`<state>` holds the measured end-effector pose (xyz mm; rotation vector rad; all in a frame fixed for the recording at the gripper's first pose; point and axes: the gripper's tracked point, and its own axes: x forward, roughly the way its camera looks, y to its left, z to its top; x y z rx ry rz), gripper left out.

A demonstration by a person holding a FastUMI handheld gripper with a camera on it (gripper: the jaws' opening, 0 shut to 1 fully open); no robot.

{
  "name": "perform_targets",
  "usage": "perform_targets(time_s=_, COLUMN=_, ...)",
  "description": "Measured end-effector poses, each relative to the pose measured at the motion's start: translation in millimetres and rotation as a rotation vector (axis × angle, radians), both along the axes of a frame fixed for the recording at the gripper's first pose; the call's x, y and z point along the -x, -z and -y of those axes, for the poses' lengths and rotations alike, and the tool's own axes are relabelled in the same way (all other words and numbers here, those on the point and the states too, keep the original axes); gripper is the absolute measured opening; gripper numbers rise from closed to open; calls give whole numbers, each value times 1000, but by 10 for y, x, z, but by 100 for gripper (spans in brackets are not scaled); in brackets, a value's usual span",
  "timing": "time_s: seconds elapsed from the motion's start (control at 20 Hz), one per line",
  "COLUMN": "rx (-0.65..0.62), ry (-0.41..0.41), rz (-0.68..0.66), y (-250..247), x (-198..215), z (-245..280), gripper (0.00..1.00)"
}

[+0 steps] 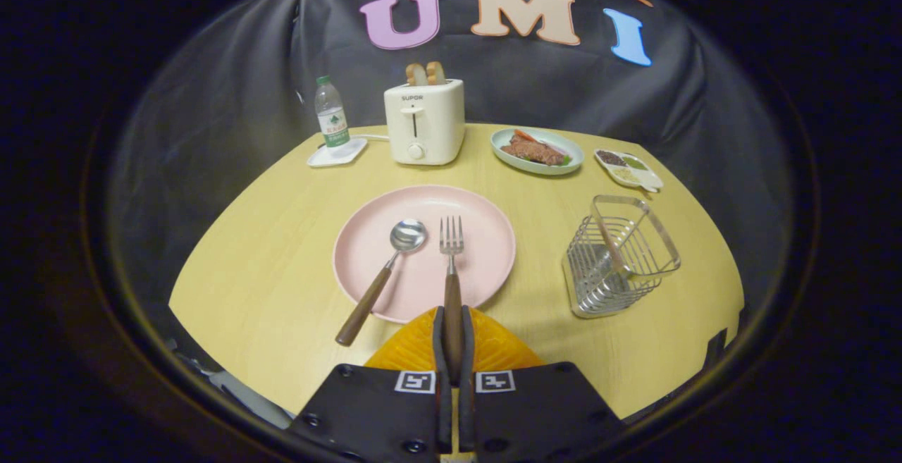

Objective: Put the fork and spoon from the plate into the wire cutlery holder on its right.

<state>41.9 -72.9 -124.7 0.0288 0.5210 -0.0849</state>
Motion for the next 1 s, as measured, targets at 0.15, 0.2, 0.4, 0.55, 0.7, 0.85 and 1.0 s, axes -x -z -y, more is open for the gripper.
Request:
perform_targets(time_s=0.15, rx=-15, ry=65, rz=-85, y=-181, x=157, z=43, gripper=7)
perform_targets(time_s=0.2, rx=-27, ry=83, rz=-112, y=-280, x=200, z=35, gripper=7)
perform_targets(time_s=0.4, rx=-12, ry=149, rz=-217, y=-771, x=344, z=197, gripper=7)
perform_targets(time_s=0.55, rx=11, ry=192, rz=-326, y=-1061, x=456, z=438, gripper=7)
perform_targets(time_s=0.7, rx=14, ry=238, rz=-441, y=-1212, x=556, z=730, gripper=7)
perform_targets(time_s=0.85, rx=-16, ry=279, rz=-526, y=-1187, x=543, z=1008, gripper=7)
perform_targets(time_s=1.0, rx=-19, ry=275, rz=-625, y=-1086, x=496, z=1227, gripper=7)
